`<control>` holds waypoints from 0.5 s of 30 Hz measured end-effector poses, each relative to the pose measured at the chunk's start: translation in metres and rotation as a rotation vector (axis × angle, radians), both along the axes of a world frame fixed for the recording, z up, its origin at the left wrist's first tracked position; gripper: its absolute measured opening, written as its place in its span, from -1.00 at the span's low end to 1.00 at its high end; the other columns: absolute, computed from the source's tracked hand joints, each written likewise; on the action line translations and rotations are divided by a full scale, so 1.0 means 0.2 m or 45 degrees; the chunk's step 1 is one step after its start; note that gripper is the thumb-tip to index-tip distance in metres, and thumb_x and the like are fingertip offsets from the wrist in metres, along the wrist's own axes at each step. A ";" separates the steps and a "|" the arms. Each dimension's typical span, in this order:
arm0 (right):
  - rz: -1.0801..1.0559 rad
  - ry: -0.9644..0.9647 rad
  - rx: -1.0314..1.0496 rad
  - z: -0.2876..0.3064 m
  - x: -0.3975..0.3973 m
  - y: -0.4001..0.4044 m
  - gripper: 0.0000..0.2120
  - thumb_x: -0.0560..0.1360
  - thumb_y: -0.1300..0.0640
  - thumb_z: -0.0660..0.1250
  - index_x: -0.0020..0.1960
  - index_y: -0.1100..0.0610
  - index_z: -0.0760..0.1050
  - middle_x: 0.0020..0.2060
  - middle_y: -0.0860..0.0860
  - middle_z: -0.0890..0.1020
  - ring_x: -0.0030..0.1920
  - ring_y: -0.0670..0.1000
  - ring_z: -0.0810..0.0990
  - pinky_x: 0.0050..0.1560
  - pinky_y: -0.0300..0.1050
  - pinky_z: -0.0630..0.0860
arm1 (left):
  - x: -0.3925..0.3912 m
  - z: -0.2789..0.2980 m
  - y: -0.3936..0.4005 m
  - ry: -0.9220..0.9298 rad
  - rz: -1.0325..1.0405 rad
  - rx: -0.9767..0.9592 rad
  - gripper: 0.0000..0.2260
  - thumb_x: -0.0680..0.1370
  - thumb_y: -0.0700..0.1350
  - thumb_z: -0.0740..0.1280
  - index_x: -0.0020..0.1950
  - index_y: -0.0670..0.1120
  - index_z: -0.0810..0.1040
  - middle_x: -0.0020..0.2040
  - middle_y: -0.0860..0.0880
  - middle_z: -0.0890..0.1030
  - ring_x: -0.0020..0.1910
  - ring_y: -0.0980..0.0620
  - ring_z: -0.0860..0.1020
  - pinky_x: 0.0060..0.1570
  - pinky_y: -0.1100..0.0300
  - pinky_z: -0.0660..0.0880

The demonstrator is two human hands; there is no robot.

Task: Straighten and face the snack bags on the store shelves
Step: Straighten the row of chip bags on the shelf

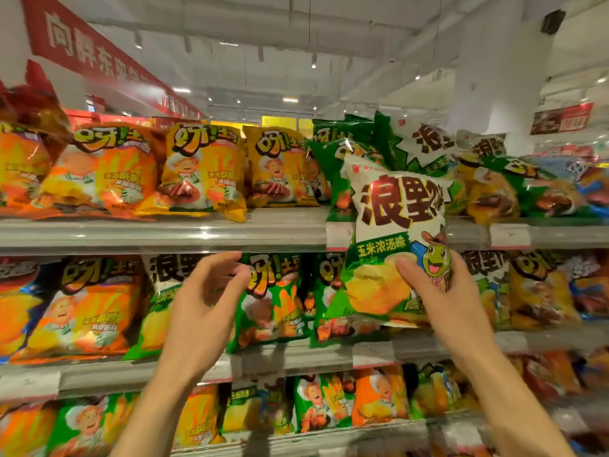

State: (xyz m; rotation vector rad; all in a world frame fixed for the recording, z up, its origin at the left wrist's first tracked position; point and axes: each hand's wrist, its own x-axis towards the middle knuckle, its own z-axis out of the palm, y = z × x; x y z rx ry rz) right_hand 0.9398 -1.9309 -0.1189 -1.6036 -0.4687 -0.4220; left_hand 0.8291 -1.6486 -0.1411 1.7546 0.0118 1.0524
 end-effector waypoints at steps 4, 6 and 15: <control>0.063 -0.004 -0.025 0.01 0.15 -0.30 -0.54 0.32 -0.36 0.44 0.16 -0.29 0.43 -0.03 -0.47 0.63 -0.02 -0.40 0.61 -0.16 -0.44 0.50 | 0.14 0.02 -0.33 -0.043 0.035 -0.031 -0.81 0.56 0.04 0.41 0.17 0.15 0.63 0.03 0.17 0.70 0.04 0.18 0.67 0.03 0.24 0.52; 0.089 -0.002 -0.056 0.01 0.23 -0.45 -0.56 0.33 -0.36 0.45 0.15 -0.34 0.43 -0.02 -0.48 0.62 -0.02 -0.41 0.61 -0.06 -0.34 0.47 | 0.22 0.03 -0.49 -0.059 0.043 -0.048 -0.83 0.57 0.04 0.42 0.16 0.19 0.63 0.03 0.17 0.70 0.05 0.17 0.66 0.08 0.15 0.53; 0.097 0.063 -0.018 0.06 0.53 -0.86 -0.50 0.24 -0.39 0.45 0.11 -0.31 0.45 -0.05 -0.46 0.63 -0.07 -0.39 0.61 -0.07 -0.25 0.47 | 0.48 0.14 -0.91 -0.025 0.015 -0.023 -0.85 0.55 0.09 0.40 0.11 0.29 0.63 0.03 0.16 0.71 0.02 0.16 0.67 0.04 0.19 0.53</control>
